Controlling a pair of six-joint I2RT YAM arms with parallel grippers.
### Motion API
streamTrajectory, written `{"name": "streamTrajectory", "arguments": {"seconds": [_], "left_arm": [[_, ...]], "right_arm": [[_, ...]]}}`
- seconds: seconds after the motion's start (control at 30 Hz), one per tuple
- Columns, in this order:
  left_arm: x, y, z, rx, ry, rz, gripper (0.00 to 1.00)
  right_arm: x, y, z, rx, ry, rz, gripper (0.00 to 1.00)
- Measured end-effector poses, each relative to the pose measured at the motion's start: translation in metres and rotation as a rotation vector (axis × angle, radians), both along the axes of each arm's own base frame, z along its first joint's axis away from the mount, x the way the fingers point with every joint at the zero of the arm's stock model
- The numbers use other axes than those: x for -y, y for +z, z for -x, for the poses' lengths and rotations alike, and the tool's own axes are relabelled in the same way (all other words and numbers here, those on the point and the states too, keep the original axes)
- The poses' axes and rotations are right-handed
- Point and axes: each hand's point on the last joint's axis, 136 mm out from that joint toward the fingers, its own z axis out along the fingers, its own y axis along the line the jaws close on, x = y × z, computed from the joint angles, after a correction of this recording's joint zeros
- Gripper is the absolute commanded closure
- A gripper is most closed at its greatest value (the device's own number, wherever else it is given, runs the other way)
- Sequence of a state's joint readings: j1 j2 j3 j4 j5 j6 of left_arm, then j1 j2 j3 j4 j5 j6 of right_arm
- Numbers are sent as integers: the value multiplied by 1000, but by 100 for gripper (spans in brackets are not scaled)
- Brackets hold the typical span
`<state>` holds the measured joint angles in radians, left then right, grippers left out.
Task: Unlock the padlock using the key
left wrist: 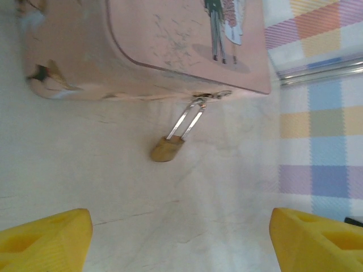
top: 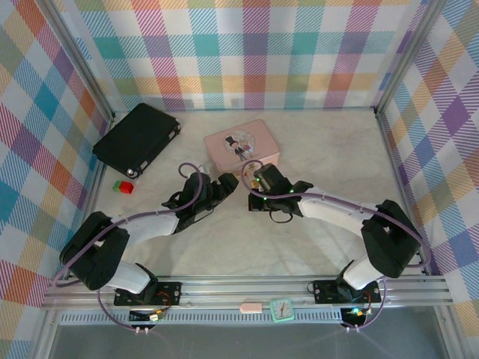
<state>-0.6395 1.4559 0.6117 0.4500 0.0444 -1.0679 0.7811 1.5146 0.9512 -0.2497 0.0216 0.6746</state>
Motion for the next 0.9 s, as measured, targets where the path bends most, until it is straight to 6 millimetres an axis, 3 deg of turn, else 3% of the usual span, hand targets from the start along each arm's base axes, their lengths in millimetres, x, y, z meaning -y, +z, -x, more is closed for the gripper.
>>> {"name": "streamTrajectory", "arguments": {"seconds": [0.23, 0.53, 0.9], "left_arm": [[29, -5, -15, -45, 33, 238, 18], [62, -37, -24, -229, 82, 540, 17], [73, -10, -26, -246, 76, 711, 19]], "right_arm": [[4, 12, -16, 38, -41, -99, 100], [-5, 27, -27, 113, -25, -152, 100], [-13, 25, -34, 137, -3, -168, 100]]}}
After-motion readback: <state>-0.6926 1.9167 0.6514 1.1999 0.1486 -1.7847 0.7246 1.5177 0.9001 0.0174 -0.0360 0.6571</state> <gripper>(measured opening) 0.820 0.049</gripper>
